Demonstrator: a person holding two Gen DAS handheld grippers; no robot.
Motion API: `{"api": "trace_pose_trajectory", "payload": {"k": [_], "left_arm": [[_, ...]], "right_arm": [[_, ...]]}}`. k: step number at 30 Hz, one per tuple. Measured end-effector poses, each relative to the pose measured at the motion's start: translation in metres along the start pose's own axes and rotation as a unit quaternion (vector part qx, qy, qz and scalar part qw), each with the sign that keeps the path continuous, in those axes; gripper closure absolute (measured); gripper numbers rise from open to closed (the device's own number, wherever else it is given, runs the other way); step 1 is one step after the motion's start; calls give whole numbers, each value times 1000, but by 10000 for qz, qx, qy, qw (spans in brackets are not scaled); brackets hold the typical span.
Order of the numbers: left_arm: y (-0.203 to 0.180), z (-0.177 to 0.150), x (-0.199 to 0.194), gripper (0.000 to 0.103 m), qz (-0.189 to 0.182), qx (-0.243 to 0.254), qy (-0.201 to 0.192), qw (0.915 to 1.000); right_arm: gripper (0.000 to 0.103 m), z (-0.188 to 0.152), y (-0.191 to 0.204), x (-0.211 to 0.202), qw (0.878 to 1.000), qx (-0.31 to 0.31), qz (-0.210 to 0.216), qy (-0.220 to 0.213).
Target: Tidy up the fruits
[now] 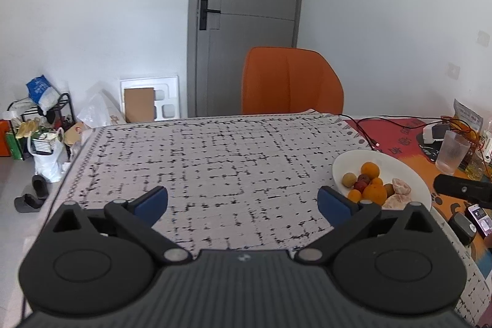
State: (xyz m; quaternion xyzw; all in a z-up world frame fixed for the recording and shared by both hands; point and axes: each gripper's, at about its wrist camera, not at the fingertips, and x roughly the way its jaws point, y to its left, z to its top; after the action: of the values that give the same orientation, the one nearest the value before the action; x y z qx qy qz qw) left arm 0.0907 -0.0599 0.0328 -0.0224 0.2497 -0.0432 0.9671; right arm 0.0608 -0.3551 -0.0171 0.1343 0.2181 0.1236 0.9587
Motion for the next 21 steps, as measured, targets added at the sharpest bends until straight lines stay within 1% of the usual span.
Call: {"api": "trace_pose_trajectory", "payload": {"k": [3,9,16,21], "left_arm": [[3,1,-10,0,114,-11,-11,9999],[8,-1,-31,0,231,17,-93,9997],[19,-7,-45,0,230,55,2,9997],[31,-12,-54,0,339,-45,12,9994]], "right_arm": [[0,1,5,-7,9999,-46,94,-5],[0,0,10,-21,9997,-40,228,-29],[0,-4,15,-32,9995,-92,301,7],[0,-7,15,-40,9994,-29,350,-7]]}}
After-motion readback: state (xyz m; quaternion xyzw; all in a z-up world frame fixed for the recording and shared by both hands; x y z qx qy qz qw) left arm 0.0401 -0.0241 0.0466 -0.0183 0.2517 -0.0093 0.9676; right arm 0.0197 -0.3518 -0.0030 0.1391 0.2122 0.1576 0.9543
